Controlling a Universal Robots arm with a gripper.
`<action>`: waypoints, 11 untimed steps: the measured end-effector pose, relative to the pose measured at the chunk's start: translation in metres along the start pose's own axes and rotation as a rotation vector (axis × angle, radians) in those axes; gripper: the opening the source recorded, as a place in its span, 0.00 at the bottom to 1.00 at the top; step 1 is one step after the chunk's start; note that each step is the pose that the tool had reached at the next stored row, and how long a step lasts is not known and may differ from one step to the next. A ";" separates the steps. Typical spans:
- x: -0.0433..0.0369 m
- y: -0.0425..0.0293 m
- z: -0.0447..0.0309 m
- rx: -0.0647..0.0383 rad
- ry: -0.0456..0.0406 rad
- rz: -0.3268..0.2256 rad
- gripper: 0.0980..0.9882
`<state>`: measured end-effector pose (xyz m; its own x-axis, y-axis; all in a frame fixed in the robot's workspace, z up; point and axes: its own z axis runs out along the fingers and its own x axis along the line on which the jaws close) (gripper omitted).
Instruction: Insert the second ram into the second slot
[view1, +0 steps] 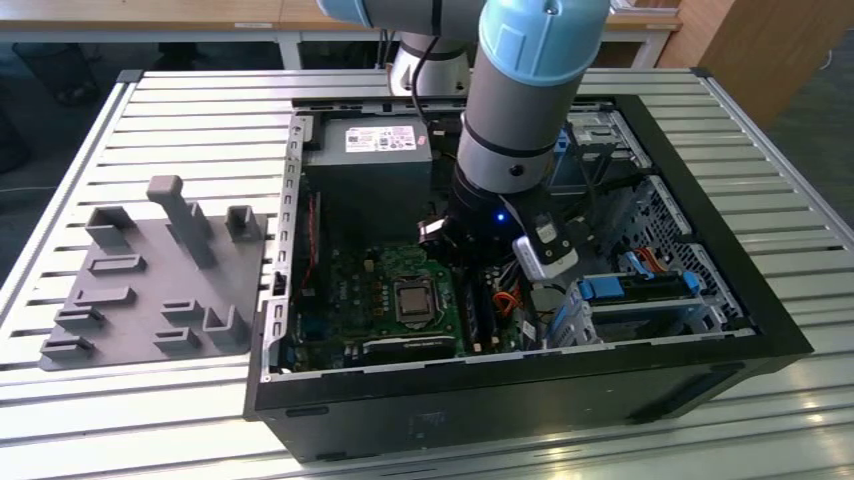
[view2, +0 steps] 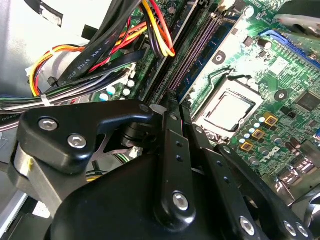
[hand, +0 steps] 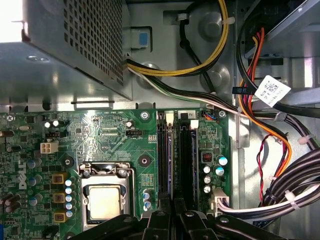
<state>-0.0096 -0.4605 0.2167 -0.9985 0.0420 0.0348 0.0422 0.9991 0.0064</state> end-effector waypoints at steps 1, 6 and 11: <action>0.0000 0.0000 -0.0005 0.000 0.0000 0.000 0.04; 0.0002 0.0001 -0.0049 0.000 -0.0001 0.000 0.04; -0.0014 0.0002 -0.0048 0.001 0.0003 -0.027 0.04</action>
<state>-0.0080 -0.4605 0.2214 -0.9993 0.0149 0.0349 0.0152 0.9999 0.0063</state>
